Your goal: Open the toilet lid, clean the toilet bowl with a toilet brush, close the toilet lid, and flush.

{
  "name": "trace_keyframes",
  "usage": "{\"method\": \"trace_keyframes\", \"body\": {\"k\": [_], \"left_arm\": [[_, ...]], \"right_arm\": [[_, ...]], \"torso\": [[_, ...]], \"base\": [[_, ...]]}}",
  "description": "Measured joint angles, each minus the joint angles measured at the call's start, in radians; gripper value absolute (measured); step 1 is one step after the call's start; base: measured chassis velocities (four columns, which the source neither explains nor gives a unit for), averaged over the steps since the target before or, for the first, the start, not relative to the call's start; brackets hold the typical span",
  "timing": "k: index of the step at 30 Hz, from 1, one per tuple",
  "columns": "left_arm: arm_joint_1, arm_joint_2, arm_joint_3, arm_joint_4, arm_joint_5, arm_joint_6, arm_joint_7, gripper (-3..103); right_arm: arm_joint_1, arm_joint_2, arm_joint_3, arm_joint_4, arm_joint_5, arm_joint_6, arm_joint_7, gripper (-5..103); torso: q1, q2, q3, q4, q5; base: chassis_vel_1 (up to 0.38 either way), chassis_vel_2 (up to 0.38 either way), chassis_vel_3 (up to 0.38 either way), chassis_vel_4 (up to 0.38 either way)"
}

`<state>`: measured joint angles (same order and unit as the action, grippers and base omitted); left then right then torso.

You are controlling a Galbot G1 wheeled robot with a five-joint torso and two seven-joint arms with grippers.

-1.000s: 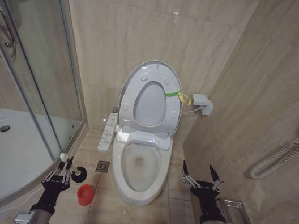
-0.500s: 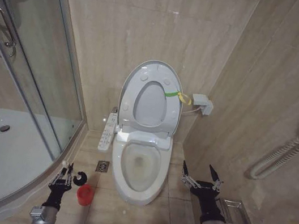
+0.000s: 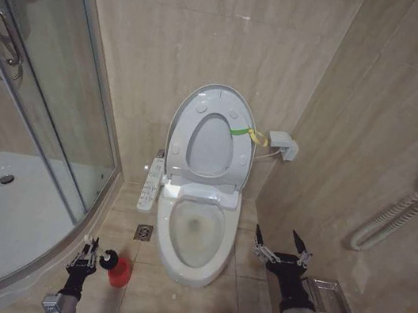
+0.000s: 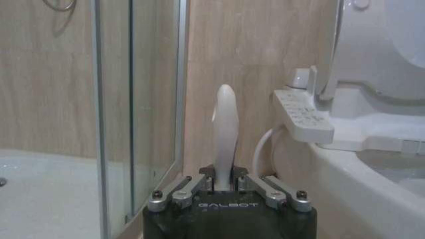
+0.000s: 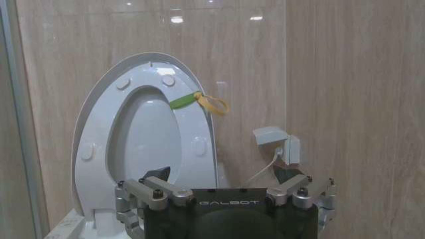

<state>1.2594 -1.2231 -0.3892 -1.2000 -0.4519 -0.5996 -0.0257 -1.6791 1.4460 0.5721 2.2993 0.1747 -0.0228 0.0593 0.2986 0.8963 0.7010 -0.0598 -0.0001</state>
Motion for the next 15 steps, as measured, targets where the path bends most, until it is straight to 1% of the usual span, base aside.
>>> {"method": "trace_keyframes", "body": {"k": [8, 11, 14, 15], "left_arm": [[-0.064, 0.01, 0.025, 0.09, -0.016, -0.019, 0.019, 17], [-0.121, 0.012, 0.048, 0.152, -0.031, -0.033, 0.034, 17], [-0.134, 0.012, 0.055, 0.165, -0.035, -0.034, 0.037, 17], [-0.154, 0.01, 0.065, 0.183, -0.039, -0.034, 0.038, 17]], "right_arm": [[0.0, 0.0, 0.0, 0.0, 0.0, 0.0, 0.0, 100], [0.0, 0.0, 0.0, 0.0, 0.0, 0.0, 0.0, 100], [0.0, 0.0, 0.0, 0.0, 0.0, 0.0, 0.0, 100], [0.0, 0.0, 0.0, 0.0, 0.0, 0.0, 0.0, 100]], "torso": [[0.0, 0.0, 0.0, 0.0, 0.0], [0.0, 0.0, 0.0, -0.0002, 0.0], [0.0, 0.0, 0.0, -0.0002, 0.0], [0.0, 0.0, 0.0, 0.0, 0.0001]], "base": [[0.0, 0.0, 0.0, 0.0], [0.0, 0.0, 0.0, 0.0], [0.0, 0.0, 0.0, 0.0], [0.0, 0.0, 0.0, 0.0]]}}
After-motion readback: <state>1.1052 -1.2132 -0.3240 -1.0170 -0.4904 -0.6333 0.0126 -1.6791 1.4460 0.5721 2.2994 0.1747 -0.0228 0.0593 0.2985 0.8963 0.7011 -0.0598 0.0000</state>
